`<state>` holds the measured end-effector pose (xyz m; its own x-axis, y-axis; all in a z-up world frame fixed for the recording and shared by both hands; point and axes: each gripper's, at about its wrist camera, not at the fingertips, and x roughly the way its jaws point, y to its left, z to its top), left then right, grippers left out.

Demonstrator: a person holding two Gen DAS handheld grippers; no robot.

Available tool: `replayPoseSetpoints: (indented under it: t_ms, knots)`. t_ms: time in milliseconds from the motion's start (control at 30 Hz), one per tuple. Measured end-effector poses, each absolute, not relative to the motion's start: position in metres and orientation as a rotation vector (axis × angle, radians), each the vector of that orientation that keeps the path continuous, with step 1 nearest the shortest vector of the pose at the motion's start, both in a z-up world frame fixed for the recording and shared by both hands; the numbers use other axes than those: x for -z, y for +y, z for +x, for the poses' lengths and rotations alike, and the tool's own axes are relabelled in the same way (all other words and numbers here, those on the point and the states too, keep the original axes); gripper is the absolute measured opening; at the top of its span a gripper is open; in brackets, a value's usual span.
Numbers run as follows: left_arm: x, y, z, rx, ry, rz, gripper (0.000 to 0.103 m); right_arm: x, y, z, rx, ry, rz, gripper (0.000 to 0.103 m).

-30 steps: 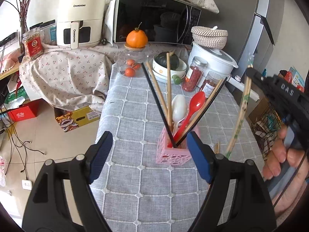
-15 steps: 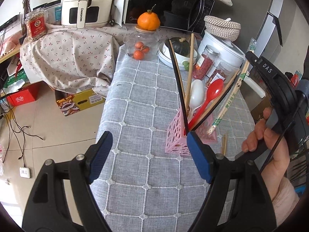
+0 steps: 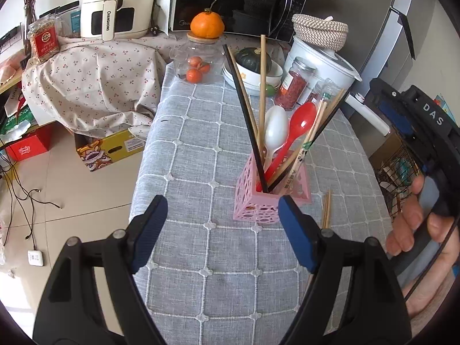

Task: Organize utensils
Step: 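Drop the black chopstick into the pink holder while the right tool drops the wrapped chopsticks in, then lower the right tool onto the remaining wooden chopsticks and close its fingers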

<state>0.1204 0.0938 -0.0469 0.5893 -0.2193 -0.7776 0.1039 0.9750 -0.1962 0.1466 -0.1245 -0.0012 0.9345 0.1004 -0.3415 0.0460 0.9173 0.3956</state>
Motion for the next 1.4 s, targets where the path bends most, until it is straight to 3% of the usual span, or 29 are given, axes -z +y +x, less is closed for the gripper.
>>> replayPoseSetpoints:
  t_ms: [67,233,467,867,1400]
  knots:
    - [0.049,0.090,0.120,0.202,0.938,-0.139,0.081,0.001,-0.136,0.141,-0.020,0.406,0.408,0.043]
    - [0.058,0.075,0.117,0.236,0.983,-0.141,0.082,0.013,-0.172,0.133,-0.002,0.534,0.430,0.063]
    - [0.073,0.048,0.115,0.269,1.029,-0.080,0.082,0.059,-0.220,0.132,0.011,0.779,0.495,0.070]
    - [0.102,0.014,0.121,0.292,1.150,-0.017,0.082,0.153,-0.216,0.153,0.030,1.225,0.275,0.071]
    - [0.113,0.001,0.125,0.308,1.180,0.029,0.082,0.175,-0.202,0.178,0.044,1.267,0.180,0.073]
